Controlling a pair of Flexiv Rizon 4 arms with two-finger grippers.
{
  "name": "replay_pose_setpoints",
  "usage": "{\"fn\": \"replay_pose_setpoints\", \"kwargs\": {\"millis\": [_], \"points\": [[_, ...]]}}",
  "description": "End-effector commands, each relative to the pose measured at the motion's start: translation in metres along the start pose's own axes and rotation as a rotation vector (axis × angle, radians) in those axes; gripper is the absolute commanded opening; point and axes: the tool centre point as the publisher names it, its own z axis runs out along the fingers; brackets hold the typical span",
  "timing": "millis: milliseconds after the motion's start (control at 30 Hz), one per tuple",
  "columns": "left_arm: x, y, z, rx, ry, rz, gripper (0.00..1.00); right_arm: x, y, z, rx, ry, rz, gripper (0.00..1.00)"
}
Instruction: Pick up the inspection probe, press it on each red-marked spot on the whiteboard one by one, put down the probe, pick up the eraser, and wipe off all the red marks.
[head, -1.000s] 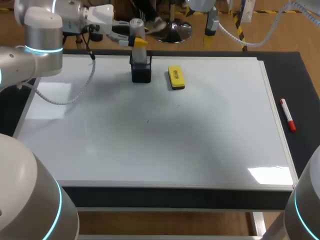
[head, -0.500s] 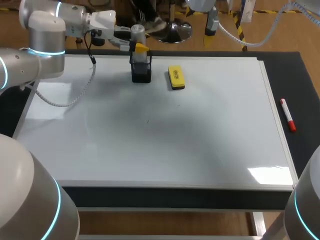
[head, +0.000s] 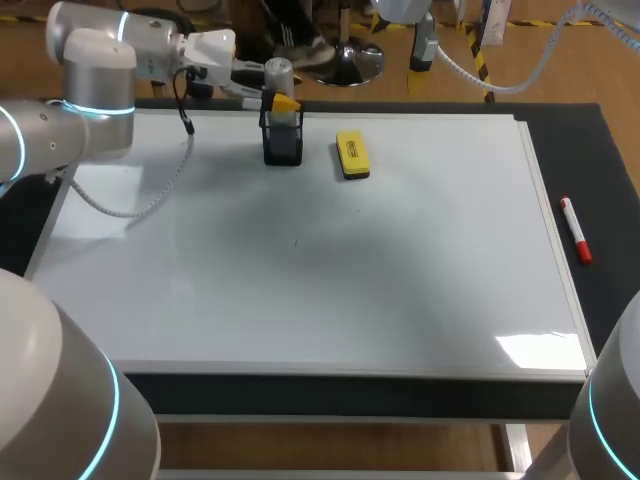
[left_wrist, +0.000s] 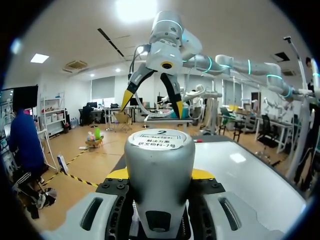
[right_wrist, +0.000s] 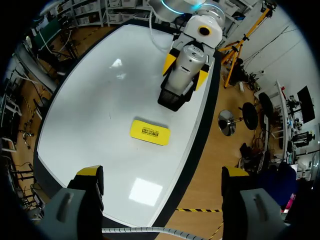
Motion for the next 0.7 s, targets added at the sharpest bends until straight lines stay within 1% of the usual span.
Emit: {"fn": "replay_pose_setpoints", "kwargs": {"millis": [33, 267, 300, 333, 367, 400, 433, 467, 700], "points": [[-0.0028, 0.0031, 0.0014, 0.004, 0.006, -0.001, 0.0, -0.0003, -0.0003, -0.0014, 0.004, 0.004, -0.001, 1.0], [-0.0034, 0.0047, 0.0004, -0.007, 0.003, 0.0, 0.0, -0.0003, -0.0003, -0.0014, 0.004, 0.004, -0.001, 1.0], [-0.0036, 0.0048, 0.0002, -0.002, 0.009, 0.001, 0.02, -0.0003, -0.0003, -0.0014, 0.004, 0.004, -0.001, 1.0], [-0.0036, 0.0047, -0.0001, -0.009, 0.015, 0.001, 0.33, -0.0003, -0.0003, -0.0014, 0.004, 0.004, -0.001, 1.0], [-0.0032, 0.0045, -0.0002, -0.011, 0.016, 0.001, 0.45, -0.0003, -0.0003, -0.0014, 0.004, 0.004, -0.001, 1.0], [-0.0021, 0.0038, -0.0002, -0.011, 0.017, 0.001, 0.49, -0.0003, -0.0003, -0.0014, 0.004, 0.004, -0.001, 1.0], [-0.0018, 0.0036, -0.0003, -0.012, 0.018, 0.001, 0.67, -0.0003, -0.0003, -0.0014, 0.004, 0.004, -0.001, 1.0], [-0.0016, 0.0035, -0.0005, -0.012, 0.018, -0.001, 1.0, -0.0003, -0.0003, -0.0014, 0.004, 0.004, -0.001, 1.0], [0.0001, 0.0004, -0.0056, -0.023, 0.006, -0.002, 1.0, -0.0003, -0.0003, -0.0014, 0.004, 0.004, -0.001, 1.0]]}}
